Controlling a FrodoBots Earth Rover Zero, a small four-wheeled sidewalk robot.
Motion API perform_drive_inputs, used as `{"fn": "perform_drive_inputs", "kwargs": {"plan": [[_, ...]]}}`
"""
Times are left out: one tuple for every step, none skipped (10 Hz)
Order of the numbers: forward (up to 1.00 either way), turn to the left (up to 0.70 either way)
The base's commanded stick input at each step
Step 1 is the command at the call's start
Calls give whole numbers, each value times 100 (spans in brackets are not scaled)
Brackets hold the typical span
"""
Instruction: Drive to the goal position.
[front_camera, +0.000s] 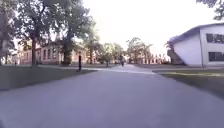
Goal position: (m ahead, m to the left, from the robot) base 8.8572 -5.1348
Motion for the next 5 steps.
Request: {"fn": "perform_drive_inputs", "kwargs": {"plan": [[70,-35],[70,-35],[70,-35],[70,-35],[70,-23]]}}
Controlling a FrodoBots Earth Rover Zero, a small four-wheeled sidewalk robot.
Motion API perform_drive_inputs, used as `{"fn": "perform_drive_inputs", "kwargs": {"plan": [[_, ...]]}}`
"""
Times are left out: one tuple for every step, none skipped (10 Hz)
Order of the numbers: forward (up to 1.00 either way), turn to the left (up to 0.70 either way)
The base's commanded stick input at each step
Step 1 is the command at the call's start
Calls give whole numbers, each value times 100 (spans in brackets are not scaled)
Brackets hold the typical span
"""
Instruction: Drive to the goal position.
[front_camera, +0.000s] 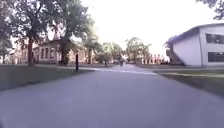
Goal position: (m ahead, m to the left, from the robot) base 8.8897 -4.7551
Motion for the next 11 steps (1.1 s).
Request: {"fn": "perform_drive_inputs", "kwargs": {"plan": [[70,0],[70,0],[70,0],[70,0],[70,0],[70,0],[70,0],[70,0],[70,0],[70,0],[70,0]]}}
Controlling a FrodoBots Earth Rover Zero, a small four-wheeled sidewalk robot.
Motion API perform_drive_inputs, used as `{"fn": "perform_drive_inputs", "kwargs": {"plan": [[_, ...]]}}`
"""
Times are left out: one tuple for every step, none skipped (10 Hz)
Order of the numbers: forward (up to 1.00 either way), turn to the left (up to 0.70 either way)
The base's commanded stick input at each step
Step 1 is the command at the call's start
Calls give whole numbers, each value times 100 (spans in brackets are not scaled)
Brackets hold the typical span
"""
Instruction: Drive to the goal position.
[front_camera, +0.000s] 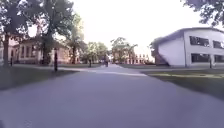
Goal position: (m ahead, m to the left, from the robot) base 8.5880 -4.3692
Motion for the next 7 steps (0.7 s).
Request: {"fn": "perform_drive_inputs", "kwargs": {"plan": [[70,0],[70,0],[70,0],[70,0],[70,0],[70,0],[70,0]]}}
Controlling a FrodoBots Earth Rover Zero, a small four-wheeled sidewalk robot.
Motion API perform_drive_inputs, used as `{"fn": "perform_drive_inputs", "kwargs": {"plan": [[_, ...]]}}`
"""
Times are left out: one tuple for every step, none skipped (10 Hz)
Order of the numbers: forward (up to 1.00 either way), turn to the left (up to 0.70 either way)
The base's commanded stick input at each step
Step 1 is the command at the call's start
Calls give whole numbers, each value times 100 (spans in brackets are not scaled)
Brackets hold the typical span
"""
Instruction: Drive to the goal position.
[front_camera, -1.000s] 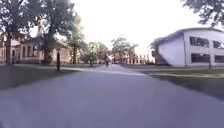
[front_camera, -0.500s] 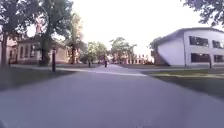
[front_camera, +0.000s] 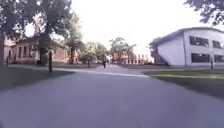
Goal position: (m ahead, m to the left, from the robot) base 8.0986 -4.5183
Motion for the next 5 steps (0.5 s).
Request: {"fn": "perform_drive_inputs", "kwargs": {"plan": [[70,0],[70,0],[70,0],[70,0],[70,0]]}}
